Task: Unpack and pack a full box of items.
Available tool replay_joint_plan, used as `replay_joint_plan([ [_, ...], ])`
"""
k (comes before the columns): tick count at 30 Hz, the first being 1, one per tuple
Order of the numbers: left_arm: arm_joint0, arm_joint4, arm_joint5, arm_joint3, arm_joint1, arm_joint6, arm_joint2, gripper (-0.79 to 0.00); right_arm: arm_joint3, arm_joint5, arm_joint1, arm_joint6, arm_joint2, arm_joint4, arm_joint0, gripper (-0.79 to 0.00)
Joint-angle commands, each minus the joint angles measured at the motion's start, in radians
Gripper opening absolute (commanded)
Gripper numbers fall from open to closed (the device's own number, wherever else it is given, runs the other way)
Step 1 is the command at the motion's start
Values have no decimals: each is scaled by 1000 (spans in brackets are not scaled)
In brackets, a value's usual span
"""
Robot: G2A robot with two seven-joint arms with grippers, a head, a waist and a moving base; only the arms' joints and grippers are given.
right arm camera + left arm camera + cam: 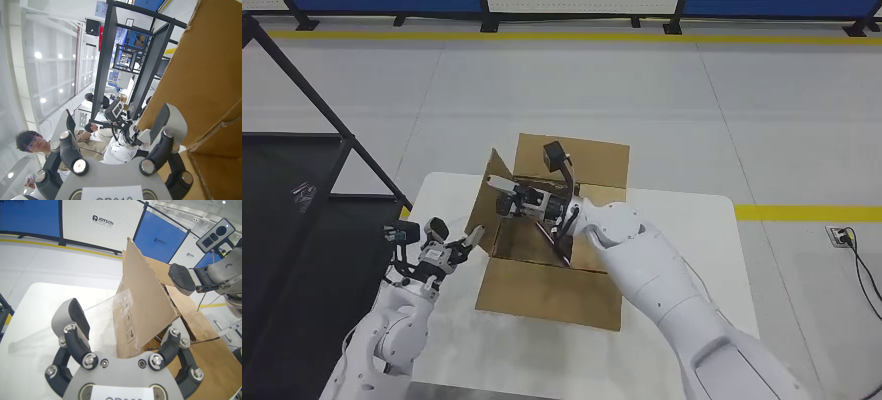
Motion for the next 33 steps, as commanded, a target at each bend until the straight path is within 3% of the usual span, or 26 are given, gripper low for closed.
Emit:
replay_joint_plan([
  [1,9,-2,7,0,2,-3,-19,0,8,-13,3,2,8,-3,3,0],
  [13,23,31,45,82,9,-41,-78,0,0,-97,54,37,91,-18,-17,0],
  [20,-5,58,54,148,6,-41,-57,0,-146,-203,109,152,158,-41,-83,0],
  [24,-19,71,52,176,5,-47,-45,0,-249,-191,141,153,196,-92,-138,0],
  [28,-28,92,57,187,5,-36,-42,0,-249,-191,141,153,196,-92,-138,0],
  [33,-24,77,54,137,5,2,-63,0,-249,-191,141,153,196,-92,-138,0],
])
